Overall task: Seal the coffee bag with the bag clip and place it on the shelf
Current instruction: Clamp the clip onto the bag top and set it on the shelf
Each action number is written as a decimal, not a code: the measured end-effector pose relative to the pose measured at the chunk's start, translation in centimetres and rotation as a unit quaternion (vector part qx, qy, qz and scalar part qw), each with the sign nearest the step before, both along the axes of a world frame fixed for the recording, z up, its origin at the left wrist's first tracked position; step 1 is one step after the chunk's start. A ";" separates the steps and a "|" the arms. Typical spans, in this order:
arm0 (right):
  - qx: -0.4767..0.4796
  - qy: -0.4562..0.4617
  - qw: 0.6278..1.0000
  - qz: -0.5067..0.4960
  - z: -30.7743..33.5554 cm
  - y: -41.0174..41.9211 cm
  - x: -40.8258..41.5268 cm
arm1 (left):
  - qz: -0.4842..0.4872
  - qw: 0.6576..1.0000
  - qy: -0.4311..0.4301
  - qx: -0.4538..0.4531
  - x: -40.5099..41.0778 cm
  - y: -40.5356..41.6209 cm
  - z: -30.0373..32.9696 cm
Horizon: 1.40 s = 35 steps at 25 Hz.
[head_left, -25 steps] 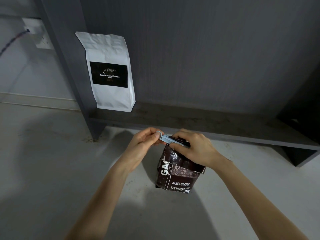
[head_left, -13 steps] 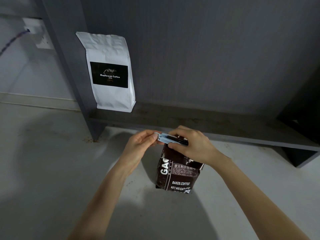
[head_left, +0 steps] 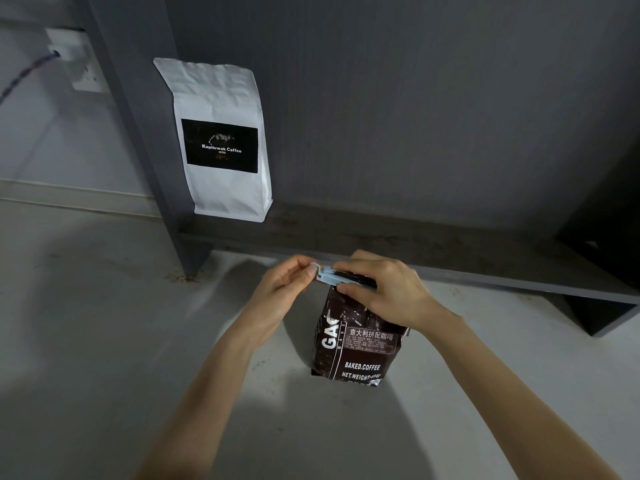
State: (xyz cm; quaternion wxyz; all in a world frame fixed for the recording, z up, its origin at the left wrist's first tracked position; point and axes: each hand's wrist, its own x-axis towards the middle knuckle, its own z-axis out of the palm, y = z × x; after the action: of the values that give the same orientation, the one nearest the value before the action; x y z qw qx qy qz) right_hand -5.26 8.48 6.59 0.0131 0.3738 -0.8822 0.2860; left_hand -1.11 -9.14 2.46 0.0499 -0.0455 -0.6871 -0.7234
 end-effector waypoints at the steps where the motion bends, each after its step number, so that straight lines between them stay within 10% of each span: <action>1: 0.001 -0.005 1.000 0.005 0.1 0.0 0.0 | -0.014 1.000 -0.012 0.016 -0.1 -0.1 0.0; 9: 0.002 -0.017 0.999 0.037 0.7 0.2 -0.1 | -0.114 0.944 -0.200 0.237 -0.5 -0.2 0.0; 35: -0.285 -0.198 0.917 -0.195 -3.6 5.9 2.4 | -0.052 0.978 -0.011 0.202 0.7 0.9 -1.3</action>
State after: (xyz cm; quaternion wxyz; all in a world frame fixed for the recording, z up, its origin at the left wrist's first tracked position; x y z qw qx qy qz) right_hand -2.87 14.38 3.02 -0.0001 0.1104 -0.8034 0.5851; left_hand -0.38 -8.22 1.18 0.0128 -0.0621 -0.5240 -0.8494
